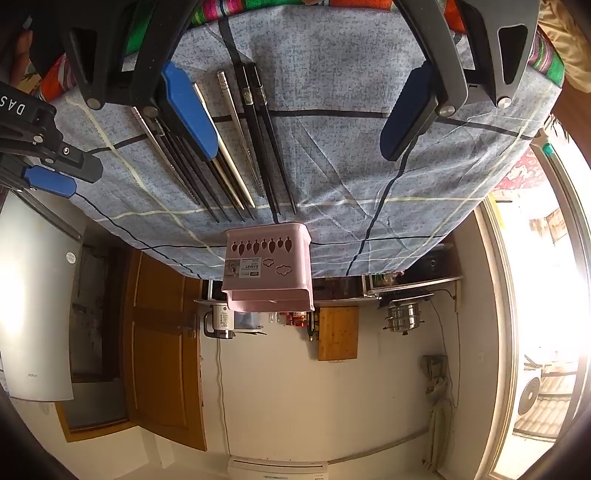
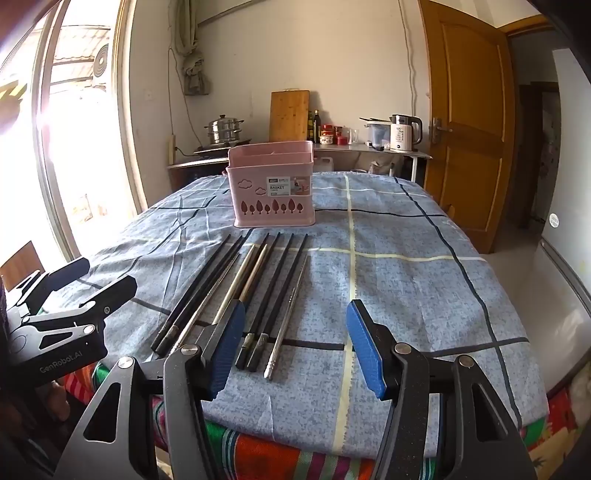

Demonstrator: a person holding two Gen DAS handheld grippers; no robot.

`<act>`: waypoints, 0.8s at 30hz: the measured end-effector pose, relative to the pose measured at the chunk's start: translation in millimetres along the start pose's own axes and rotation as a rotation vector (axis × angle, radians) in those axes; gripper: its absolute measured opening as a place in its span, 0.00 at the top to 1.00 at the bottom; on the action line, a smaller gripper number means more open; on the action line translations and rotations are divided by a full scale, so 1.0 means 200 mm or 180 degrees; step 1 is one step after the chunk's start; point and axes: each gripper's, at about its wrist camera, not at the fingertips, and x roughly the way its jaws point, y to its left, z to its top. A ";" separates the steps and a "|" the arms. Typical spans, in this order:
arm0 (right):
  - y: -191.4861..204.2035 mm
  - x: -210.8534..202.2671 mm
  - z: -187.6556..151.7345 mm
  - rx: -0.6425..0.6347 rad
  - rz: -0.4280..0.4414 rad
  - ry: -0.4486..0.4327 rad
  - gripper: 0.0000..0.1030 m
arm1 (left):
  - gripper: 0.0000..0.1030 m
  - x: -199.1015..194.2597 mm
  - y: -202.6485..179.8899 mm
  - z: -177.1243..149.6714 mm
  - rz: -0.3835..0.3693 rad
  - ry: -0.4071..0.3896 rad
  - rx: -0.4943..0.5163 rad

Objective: Organize utensils

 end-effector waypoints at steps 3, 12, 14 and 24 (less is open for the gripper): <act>0.00 0.00 0.00 0.0002 -0.0002 -0.0003 0.44 | 0.13 0.01 -0.01 0.00 -0.0003 0.0002 0.0001; 0.00 0.00 0.00 0.0008 -0.0003 0.0008 0.44 | 0.13 -0.01 -0.01 0.00 -0.0015 0.0001 -0.0006; 0.00 0.00 0.00 0.0007 0.0000 0.0005 0.44 | 0.13 -0.01 -0.01 0.00 -0.0018 0.0002 -0.0008; 0.00 0.00 0.00 0.0007 0.0000 0.0006 0.44 | 0.13 -0.02 -0.02 -0.01 -0.0032 -0.0003 -0.0002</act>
